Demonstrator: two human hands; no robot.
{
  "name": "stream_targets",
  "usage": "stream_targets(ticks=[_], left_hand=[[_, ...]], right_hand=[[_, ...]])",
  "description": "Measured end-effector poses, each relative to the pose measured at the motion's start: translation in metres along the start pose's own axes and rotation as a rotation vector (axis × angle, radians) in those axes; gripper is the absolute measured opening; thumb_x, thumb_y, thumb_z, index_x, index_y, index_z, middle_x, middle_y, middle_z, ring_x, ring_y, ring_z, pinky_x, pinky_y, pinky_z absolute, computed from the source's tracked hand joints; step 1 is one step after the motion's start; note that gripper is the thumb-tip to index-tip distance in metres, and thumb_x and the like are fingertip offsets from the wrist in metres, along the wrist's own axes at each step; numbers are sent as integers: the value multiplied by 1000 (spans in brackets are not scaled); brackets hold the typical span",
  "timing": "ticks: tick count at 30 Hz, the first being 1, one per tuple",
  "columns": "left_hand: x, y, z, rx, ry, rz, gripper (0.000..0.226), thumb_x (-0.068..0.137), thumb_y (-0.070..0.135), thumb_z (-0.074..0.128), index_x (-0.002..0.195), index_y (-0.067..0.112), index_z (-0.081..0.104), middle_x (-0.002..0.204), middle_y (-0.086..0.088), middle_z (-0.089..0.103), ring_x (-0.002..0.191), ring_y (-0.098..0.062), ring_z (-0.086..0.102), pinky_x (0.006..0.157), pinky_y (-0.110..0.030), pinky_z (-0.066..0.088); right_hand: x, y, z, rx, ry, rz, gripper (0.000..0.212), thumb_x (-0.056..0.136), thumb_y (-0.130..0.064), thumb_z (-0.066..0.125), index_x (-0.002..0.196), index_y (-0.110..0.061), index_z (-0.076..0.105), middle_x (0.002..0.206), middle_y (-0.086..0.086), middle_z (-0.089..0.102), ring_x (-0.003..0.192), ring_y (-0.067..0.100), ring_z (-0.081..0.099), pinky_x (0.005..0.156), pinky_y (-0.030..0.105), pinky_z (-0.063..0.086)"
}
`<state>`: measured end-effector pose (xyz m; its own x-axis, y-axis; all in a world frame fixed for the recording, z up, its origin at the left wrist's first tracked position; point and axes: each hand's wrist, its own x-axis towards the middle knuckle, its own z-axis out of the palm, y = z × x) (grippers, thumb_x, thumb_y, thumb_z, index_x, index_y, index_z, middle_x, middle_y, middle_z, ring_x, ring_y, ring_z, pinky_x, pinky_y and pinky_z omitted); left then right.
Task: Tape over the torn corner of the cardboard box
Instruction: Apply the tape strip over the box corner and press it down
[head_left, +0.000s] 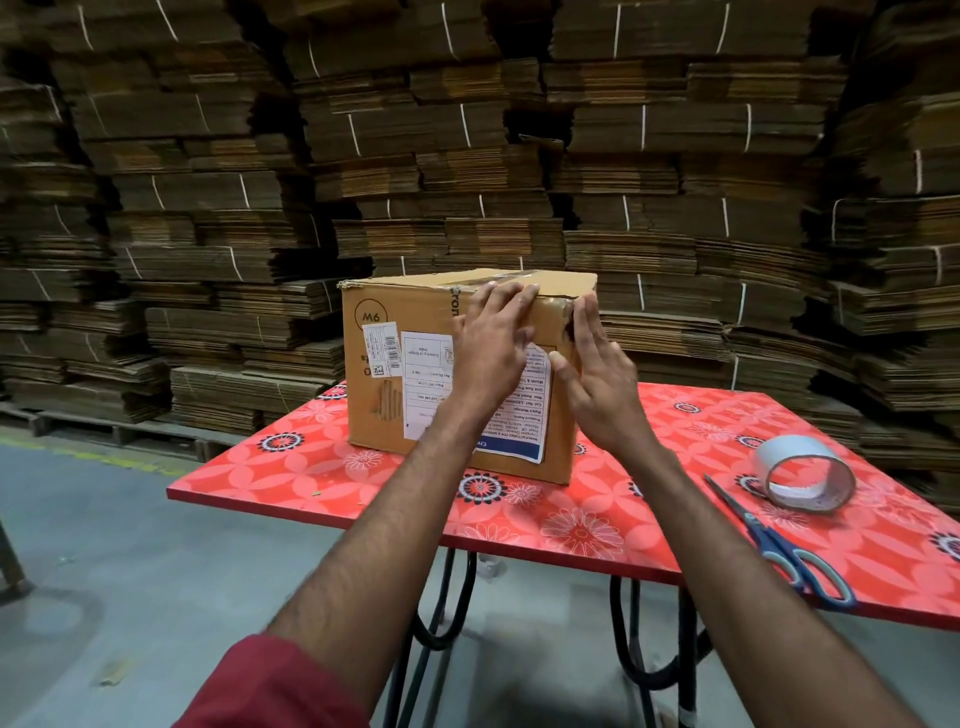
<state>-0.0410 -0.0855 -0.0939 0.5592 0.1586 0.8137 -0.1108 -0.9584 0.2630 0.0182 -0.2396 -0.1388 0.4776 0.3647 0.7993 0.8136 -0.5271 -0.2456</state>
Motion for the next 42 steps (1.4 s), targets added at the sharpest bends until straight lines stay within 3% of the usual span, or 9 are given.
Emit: stream_targets(ticks=[4, 8, 13, 19, 23, 28, 32, 37, 42], left_hand=[[-1, 8, 3, 4, 26, 7, 54, 95, 28, 57, 147, 33, 41, 148, 12, 41, 141, -16, 24, 105, -41, 27], [-2, 14, 1, 4, 29, 25, 53, 95, 29, 57, 146, 32, 43, 147, 11, 42, 140, -17, 26, 105, -39, 27], [-2, 21, 3, 15, 49, 23, 52, 94, 29, 59, 144, 29, 46, 144, 9, 46, 137, -17, 31, 103, -38, 30], [-3, 23, 3, 34, 47, 17, 52, 94, 30, 60, 144, 30, 45, 145, 9, 45, 137, -17, 31, 104, -38, 30], [-2, 21, 1, 32, 32, 27, 53, 93, 30, 60, 144, 29, 46, 145, 8, 45, 137, -17, 31, 103, -38, 31], [-4, 21, 4, 23, 42, 22, 52, 94, 29, 59, 144, 30, 45, 146, 9, 44, 138, -17, 29, 103, -37, 29], [-3, 20, 6, 10, 56, 18, 52, 94, 29, 58, 144, 31, 45, 146, 10, 44, 138, -16, 29, 101, -35, 28], [-3, 19, 6, -1, 51, 20, 52, 94, 31, 58, 145, 31, 44, 146, 11, 44, 137, -16, 28, 101, -34, 27], [-2, 19, 2, 5, 42, 18, 53, 94, 32, 58, 145, 30, 44, 146, 10, 45, 138, -16, 29, 106, -38, 28]], right_hand=[[1, -7, 13, 285, 140, 115, 62, 107, -40, 34, 161, -33, 4, 168, -15, -1, 154, -1, 3, 125, 35, 17], [14, -8, 9, 473, 202, 308, 62, 107, -48, 33, 162, -34, 9, 164, -20, 16, 151, 3, 20, 126, 46, 20], [7, 3, -1, 516, 154, 233, 60, 109, -33, 42, 162, -29, 16, 168, -5, 22, 154, 8, 22, 125, 42, 26], [-2, 8, 4, 687, 122, 274, 55, 107, -36, 41, 156, -52, 21, 166, -14, 26, 152, 15, 30, 120, 50, 34], [1, 4, -7, 868, 133, 341, 49, 109, -25, 41, 157, -34, 32, 163, -10, 33, 149, 7, 33, 124, 40, 29], [-1, 0, -10, 928, 112, 358, 47, 109, -29, 41, 155, -38, 35, 161, -7, 38, 145, 10, 42, 119, 38, 38], [-1, -1, -5, 991, 126, 364, 50, 110, -20, 40, 158, -31, 33, 158, -5, 43, 130, 3, 56, 94, 20, 53], [-3, 3, -9, 945, 145, 359, 49, 108, -18, 44, 155, -30, 39, 156, -4, 47, 133, 7, 55, 101, 27, 53], [16, -5, -21, 416, 348, 222, 38, 98, -32, 64, 135, -24, 64, 126, -5, 59, 121, 11, 55, 106, 45, 47]])
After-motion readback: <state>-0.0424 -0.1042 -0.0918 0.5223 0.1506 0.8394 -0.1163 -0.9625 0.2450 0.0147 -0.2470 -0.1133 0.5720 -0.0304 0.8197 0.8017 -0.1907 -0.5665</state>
